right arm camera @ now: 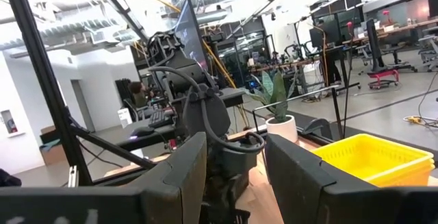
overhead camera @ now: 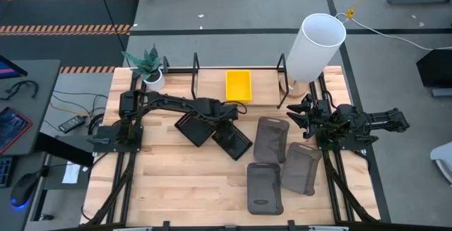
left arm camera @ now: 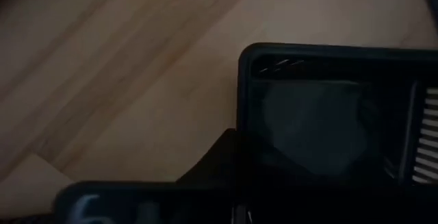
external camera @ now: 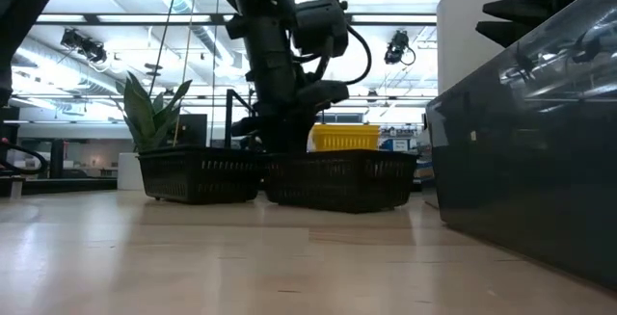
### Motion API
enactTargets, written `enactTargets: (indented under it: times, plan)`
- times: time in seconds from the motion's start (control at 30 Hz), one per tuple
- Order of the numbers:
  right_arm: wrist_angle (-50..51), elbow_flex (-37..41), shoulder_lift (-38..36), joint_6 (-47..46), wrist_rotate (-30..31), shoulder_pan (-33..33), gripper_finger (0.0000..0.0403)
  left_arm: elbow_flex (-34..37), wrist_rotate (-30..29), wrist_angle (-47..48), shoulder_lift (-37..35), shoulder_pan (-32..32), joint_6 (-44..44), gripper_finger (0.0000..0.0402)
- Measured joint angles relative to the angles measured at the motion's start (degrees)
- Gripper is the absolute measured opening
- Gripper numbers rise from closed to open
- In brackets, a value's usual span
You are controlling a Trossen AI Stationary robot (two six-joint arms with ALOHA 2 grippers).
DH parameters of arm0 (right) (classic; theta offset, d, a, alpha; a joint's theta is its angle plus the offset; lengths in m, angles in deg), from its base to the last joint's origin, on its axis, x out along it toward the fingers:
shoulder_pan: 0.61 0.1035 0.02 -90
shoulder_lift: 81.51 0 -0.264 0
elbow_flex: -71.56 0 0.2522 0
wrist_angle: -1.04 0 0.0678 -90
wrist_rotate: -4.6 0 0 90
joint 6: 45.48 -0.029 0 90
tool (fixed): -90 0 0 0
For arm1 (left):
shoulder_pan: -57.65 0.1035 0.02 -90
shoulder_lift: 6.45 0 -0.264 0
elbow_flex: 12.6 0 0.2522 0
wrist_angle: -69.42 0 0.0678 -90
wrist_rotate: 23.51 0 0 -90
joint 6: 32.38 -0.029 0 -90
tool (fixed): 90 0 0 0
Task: Stack baskets on shelf by color
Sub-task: Stack the right black bin on top of the black bin
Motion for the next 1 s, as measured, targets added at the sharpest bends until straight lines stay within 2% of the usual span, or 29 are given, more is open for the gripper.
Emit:
enactTargets:
  times: [0.13, 0.47, 0.63, 1.0]
  plan:
    - [-0.1, 0.0, 0.0, 0.0, 0.0, 0.0, 0.0155, 0.0, 0.1, -0.3, 0.0, 0.0, -0.2, 0.0013]
    - [-0.1, 0.0, 0.0, 0.0, 0.0, 0.0, 0.0155, -2.1, 5.4, 1.0, -0.4, 1.7, -1.6, 0.001]
    - [-0.1, 0.0, 0.0, 0.0, 0.0, 0.0, 0.0155, -8.4, 5.1, 7.0, -0.4, 2.8, -4.4, 0.001]
    - [-0.1, 0.0, 0.0, 0.0, 0.0, 0.0, 0.0155, -22.2, 2.7, 27.7, -0.4, 3.5, -7.3, 0.001]
